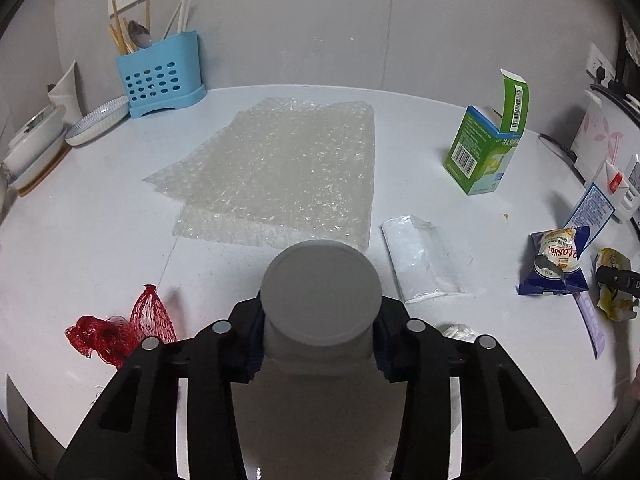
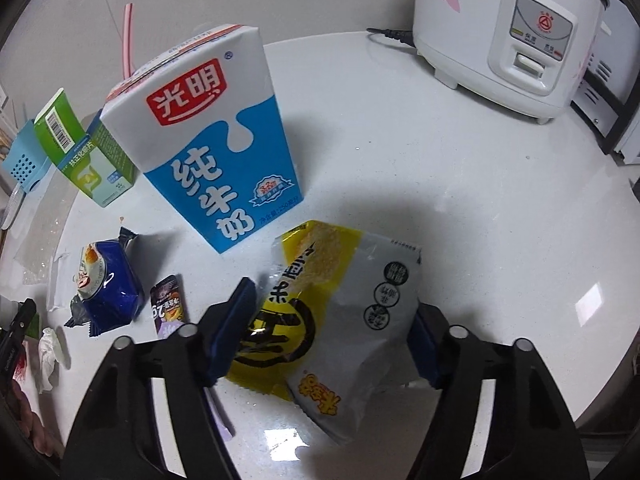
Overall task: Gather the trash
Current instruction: 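Grasp the white pill bottle with the left tool while the right tool grasps the yellow snack bag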
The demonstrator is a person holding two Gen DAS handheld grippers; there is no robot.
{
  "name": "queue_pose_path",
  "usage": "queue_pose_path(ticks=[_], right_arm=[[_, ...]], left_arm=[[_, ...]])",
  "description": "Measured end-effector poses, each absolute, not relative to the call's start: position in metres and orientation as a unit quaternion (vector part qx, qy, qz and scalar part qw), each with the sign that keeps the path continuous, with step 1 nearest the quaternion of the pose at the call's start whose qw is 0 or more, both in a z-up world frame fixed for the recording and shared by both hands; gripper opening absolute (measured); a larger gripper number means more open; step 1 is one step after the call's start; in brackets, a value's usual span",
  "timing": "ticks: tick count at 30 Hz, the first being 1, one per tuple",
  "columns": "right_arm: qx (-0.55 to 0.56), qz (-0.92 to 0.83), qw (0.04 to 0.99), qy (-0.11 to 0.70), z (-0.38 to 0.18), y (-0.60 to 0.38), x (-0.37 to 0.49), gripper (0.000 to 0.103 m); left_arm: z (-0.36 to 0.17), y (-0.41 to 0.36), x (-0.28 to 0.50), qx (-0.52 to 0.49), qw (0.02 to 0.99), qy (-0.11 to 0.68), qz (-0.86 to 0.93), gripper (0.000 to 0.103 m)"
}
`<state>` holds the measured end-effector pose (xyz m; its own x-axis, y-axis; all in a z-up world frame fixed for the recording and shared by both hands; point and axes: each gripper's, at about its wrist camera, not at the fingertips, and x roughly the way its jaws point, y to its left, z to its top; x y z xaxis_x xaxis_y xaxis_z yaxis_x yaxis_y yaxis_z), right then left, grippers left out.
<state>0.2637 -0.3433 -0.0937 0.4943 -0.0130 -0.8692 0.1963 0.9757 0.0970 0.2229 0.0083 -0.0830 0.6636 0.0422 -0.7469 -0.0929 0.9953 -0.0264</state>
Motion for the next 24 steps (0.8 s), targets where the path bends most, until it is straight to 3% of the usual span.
queue_pose_path(ticks=[8, 10, 24], right_arm=[[0.094, -0.062, 0.859, 0.499, -0.092, -0.346, 0.262, 0.033], [0.095, -0.055, 0.859, 0.5, -0.093, -0.346, 0.262, 0.022], [0.083, -0.04, 0.867, 0.49, -0.081, -0.339, 0.236, 0.016]], left_arm=[[-0.083, 0.006, 0.227, -0.037, 0.914, 0.403, 0.027, 0.041], [-0.082, 0.005, 0.227, -0.038, 0.915, 0.4, 0.026, 0.041], [-0.072, 0.001, 0.203, -0.033, 0.921, 0.388, 0.02, 0.041]])
